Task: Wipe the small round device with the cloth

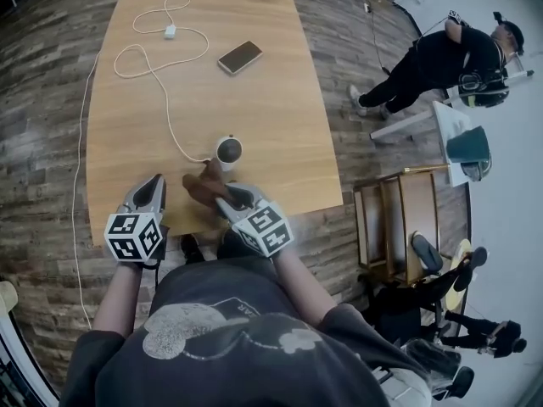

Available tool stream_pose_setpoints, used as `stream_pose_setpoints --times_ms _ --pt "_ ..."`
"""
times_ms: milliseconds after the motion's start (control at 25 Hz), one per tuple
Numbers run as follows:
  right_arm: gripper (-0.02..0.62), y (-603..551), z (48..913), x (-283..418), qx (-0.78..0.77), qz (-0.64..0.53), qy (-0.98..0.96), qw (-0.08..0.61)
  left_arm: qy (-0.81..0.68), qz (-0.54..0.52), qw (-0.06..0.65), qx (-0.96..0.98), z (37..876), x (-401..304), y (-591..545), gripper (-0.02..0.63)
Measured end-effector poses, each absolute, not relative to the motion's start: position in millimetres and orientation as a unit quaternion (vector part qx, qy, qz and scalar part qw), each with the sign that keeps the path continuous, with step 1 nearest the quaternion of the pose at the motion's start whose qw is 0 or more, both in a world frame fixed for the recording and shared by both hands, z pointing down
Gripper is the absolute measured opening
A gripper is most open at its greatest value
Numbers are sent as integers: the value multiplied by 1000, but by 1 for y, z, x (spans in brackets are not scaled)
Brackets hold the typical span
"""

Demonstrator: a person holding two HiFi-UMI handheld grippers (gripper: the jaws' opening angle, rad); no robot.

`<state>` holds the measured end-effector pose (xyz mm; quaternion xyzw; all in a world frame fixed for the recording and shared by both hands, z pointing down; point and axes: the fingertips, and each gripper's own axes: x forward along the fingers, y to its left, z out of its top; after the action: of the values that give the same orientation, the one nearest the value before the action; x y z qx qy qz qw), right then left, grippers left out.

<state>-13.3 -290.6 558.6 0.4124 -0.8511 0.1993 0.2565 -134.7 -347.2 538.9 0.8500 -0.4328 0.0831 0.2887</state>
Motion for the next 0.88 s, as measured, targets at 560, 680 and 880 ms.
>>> stream_pose_setpoints --times_ms 560,680,880 --pt "78 -255 511 36 435 206 -864 149 -465 66 276 839 523 -116 -293 18" --pt "78 -226 516 56 435 211 -862 153 -464 61 274 840 518 -96 -267 18" --pt "78 -180 514 88 446 210 -858 140 -457 65 271 845 519 -68 -220 18"
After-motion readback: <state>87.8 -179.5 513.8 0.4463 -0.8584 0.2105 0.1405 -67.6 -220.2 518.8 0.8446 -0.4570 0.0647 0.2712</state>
